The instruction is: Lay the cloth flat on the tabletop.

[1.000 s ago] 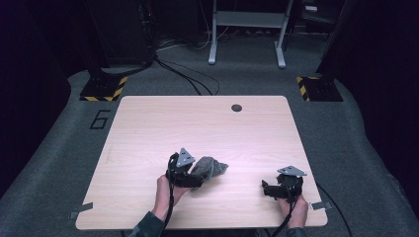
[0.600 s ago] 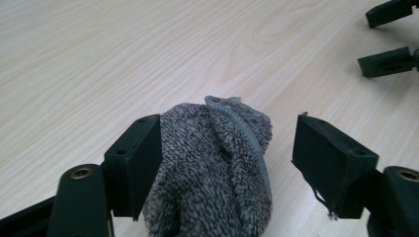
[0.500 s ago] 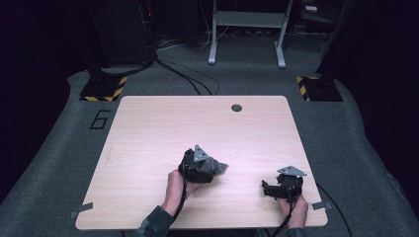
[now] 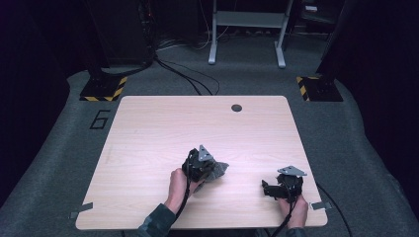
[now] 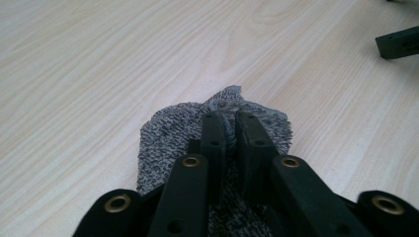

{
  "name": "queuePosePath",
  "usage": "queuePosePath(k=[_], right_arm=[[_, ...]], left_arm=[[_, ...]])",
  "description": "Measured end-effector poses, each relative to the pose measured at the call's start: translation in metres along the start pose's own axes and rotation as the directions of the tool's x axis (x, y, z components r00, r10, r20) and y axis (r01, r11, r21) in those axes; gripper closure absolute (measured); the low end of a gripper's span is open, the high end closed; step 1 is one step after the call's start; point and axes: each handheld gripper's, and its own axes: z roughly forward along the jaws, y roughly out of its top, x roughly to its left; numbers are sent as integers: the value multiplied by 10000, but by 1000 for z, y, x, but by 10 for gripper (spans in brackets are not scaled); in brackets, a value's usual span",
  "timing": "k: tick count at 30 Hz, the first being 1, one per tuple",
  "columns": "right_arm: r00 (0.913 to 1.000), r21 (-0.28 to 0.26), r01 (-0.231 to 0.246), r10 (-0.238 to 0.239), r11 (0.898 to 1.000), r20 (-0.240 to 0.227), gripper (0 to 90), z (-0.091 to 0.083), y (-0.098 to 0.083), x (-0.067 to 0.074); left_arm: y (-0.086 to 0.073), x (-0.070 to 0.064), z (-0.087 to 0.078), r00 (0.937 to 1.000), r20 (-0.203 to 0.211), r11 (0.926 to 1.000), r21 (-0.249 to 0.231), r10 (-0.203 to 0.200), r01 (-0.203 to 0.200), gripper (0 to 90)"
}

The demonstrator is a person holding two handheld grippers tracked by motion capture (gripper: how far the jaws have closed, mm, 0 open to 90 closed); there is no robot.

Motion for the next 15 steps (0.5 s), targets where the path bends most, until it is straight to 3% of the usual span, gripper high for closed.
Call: queuePosePath(k=[7,15], right_arm=[[10000,4,-15,15,10000,15,38,0,0,0],[10000,0,-76,76,10000,10,42,0,0,0]], left_arm=[[0,5,-14,9998,21,9974,-696,-172,173,848],[-1,17,-31,9971,-474,9875,-1487,-593,517,846]])
